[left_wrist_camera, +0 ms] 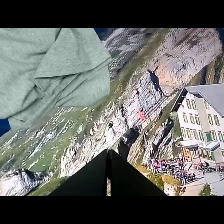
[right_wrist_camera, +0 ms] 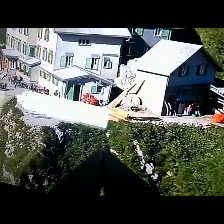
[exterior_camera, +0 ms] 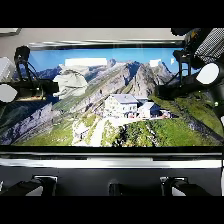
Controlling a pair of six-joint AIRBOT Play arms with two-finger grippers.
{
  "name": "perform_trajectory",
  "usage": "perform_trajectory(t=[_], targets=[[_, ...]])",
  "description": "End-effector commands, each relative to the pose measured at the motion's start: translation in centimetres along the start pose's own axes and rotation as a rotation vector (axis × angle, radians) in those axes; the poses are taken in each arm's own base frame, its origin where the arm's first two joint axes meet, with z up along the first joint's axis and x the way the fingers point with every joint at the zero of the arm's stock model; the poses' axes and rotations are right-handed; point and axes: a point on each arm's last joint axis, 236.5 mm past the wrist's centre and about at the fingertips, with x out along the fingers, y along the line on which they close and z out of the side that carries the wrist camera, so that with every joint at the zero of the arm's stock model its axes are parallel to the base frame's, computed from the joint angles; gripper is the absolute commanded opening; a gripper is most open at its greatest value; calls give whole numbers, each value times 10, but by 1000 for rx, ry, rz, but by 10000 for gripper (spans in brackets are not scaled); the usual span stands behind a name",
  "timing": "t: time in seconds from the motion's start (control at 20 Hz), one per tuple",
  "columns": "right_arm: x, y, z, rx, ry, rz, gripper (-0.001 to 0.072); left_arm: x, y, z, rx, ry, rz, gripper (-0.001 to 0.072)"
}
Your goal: Fold the clothes and pants, and hang the long-sleeved shirts on hangers.
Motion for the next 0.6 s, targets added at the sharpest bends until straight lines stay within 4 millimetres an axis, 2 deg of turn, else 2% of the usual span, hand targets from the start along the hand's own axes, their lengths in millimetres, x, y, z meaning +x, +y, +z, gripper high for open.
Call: perform_trajectory(t=[0.0,0.45,0.55], targets=[[0,0,0,-1,-1,0,53,0,0,0,1,-1,-1,24],[0,0,1,0,-3,1,53,0,0,0,1,-1,0,24],[-1,3,15,6,-64,12,53,0,0,0,0,0,0,24]])
